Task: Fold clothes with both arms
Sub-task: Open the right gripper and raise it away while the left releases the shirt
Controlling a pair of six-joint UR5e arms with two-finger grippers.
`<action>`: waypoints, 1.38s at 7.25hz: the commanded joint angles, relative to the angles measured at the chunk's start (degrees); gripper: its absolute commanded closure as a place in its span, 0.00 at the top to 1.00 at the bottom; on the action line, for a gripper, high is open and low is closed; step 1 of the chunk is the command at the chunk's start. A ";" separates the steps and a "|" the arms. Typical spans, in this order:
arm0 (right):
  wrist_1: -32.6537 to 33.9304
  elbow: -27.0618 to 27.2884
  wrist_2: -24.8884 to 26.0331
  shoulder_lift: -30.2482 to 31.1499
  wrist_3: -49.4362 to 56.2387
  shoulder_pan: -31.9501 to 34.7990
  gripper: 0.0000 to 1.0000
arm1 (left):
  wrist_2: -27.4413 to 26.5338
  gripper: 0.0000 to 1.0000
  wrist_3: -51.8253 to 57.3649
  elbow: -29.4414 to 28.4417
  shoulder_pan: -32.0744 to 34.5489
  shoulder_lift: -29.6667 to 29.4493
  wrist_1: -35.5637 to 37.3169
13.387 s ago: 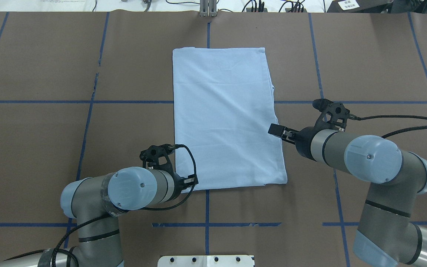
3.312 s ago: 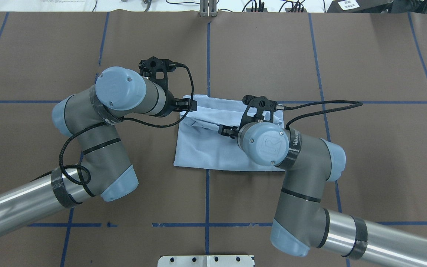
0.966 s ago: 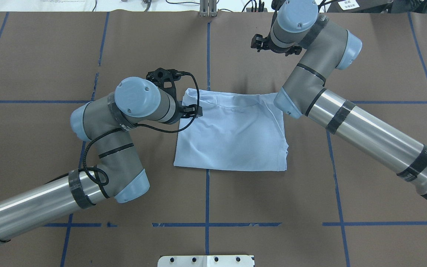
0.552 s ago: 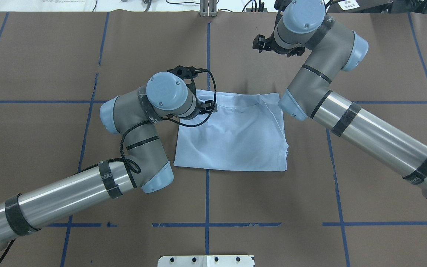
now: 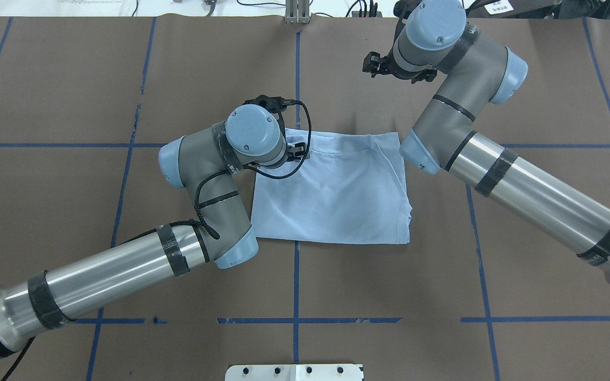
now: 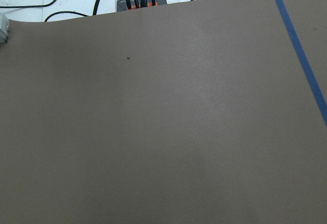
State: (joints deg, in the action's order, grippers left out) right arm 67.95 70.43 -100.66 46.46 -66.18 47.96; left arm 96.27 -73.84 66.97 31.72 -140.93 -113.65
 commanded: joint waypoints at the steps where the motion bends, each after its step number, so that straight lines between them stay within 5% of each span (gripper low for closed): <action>1: -0.01 -0.03 -0.07 0.12 0.00 0.03 1.00 | -1.00 1.00 4.65 -1.74 3.59 -0.40 -0.34; 7: -0.10 2.24 -0.24 1.26 0.00 -0.67 1.00 | -0.74 1.00 8.54 -5.54 7.56 -0.40 -4.29; 9: 0.60 8.03 -8.28 5.63 1.31 0.98 1.00 | 2.05 1.00 11.50 2.85 9.05 2.91 -2.03; 10: 0.69 12.84 -10.59 10.44 5.06 2.65 1.00 | 3.47 1.00 13.79 13.70 9.93 7.73 4.34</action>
State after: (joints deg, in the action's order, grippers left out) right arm 68.44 78.11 -107.45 52.07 -64.40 48.78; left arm 97.75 -62.67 70.21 40.56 -137.85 -114.75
